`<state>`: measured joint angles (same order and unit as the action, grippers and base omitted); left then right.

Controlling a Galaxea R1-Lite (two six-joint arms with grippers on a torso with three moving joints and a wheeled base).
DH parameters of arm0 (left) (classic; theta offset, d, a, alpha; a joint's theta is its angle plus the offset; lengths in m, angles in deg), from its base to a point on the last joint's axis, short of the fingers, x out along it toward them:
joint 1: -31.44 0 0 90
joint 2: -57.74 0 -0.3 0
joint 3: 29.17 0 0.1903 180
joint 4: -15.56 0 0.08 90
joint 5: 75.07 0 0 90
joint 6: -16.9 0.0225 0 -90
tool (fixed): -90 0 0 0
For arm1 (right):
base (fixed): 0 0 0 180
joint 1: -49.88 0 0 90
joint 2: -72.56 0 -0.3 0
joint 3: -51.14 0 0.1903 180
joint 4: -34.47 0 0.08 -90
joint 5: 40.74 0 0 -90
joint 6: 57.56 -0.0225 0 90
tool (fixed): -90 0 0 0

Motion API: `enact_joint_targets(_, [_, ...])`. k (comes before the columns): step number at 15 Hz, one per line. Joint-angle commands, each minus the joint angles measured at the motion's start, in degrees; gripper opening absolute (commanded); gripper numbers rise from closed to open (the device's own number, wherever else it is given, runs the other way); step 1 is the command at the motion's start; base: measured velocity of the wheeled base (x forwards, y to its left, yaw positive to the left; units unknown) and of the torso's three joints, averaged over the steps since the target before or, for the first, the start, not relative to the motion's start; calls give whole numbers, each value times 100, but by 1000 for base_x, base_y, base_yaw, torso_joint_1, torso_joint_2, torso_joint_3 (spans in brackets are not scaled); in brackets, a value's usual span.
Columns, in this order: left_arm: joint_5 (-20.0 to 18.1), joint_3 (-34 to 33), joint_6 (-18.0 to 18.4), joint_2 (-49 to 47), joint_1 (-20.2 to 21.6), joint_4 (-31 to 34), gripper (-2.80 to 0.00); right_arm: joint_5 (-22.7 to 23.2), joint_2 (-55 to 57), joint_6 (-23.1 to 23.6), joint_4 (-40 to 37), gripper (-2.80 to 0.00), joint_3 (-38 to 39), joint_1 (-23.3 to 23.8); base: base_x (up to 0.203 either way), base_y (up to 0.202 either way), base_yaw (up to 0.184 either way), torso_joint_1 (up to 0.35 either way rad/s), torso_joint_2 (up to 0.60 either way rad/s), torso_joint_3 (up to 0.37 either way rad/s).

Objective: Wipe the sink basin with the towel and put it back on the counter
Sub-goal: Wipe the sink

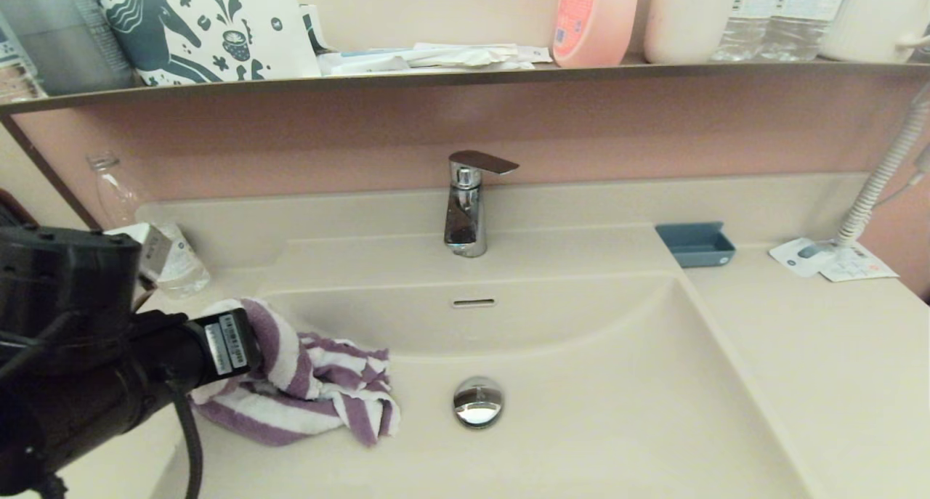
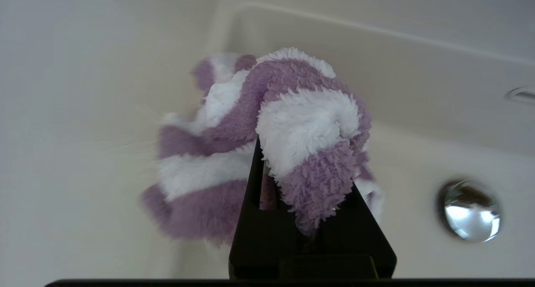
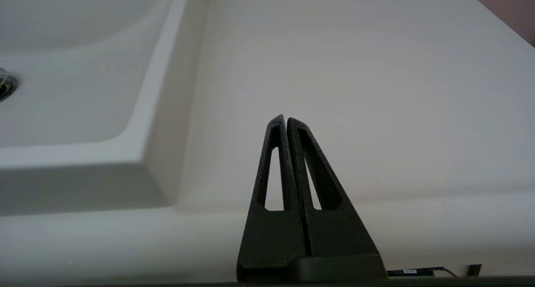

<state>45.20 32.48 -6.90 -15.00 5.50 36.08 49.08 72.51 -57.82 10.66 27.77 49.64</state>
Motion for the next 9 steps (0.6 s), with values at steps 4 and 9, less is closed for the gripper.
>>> enact_joint_targets(4, [266,-158,-336,-1907,-373,-1516,-280,1,5,0,0,-280,0,-2,0,0,0,0,0,0])
enact_joint_targets(9, [411,84,-715,-2855,-764,-1833,-280,1,5,0,0,-280,0,-2,0,0,0,0,0,0])
